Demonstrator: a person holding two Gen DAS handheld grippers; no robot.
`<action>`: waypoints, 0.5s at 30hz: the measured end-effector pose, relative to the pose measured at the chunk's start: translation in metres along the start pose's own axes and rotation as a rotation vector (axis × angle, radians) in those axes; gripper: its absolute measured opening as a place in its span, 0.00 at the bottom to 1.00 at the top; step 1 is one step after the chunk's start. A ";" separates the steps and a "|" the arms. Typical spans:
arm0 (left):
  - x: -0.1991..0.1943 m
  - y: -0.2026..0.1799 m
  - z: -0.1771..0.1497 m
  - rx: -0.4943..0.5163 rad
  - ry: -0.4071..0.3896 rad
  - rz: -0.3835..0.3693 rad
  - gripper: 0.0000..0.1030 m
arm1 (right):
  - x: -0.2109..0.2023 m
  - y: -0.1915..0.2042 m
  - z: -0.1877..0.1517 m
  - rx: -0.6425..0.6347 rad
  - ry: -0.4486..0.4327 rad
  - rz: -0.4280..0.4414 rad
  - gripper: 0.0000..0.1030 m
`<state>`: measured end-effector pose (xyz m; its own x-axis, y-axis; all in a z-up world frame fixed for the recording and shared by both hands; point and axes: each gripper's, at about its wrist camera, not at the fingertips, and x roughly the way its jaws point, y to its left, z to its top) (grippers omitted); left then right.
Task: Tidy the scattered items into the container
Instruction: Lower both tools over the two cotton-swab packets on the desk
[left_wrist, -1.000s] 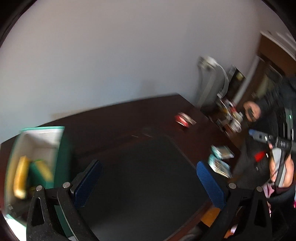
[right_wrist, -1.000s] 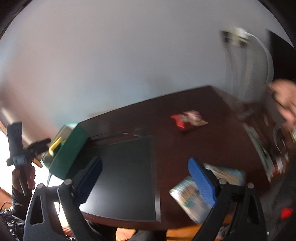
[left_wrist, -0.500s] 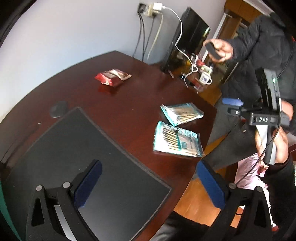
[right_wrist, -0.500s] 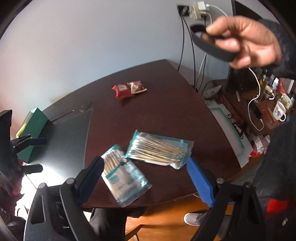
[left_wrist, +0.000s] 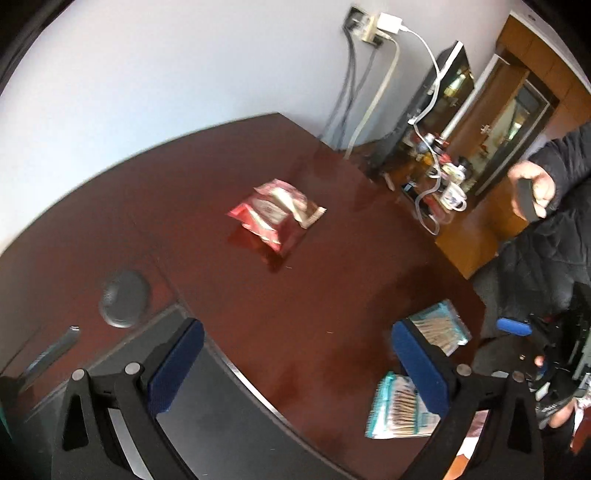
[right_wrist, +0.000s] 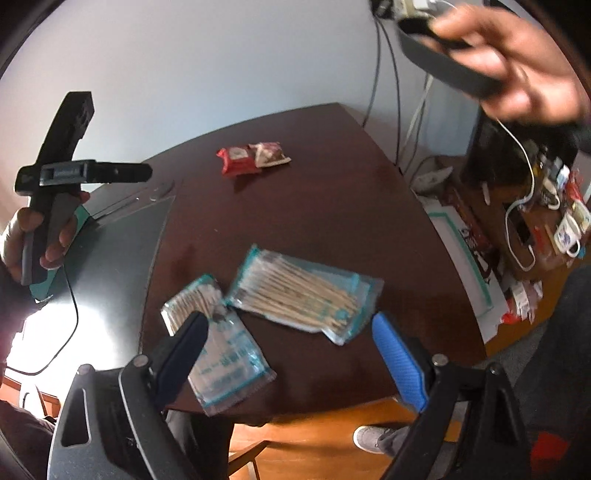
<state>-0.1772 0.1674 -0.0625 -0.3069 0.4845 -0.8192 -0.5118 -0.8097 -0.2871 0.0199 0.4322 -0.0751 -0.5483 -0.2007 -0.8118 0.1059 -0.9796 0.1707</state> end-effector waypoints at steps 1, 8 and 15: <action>0.004 -0.003 -0.001 0.003 0.008 -0.007 1.00 | 0.001 -0.004 -0.001 0.005 0.001 -0.010 0.90; 0.023 -0.028 -0.004 0.040 0.067 -0.031 1.00 | -0.002 -0.019 0.010 0.042 -0.028 0.020 0.89; 0.020 -0.044 -0.031 0.157 0.151 -0.068 1.00 | 0.026 -0.003 0.017 -0.115 0.036 -0.009 0.89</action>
<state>-0.1358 0.2024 -0.0816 -0.1499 0.4721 -0.8687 -0.6497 -0.7093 -0.2733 -0.0088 0.4300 -0.0867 -0.5198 -0.1901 -0.8329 0.1965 -0.9754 0.1000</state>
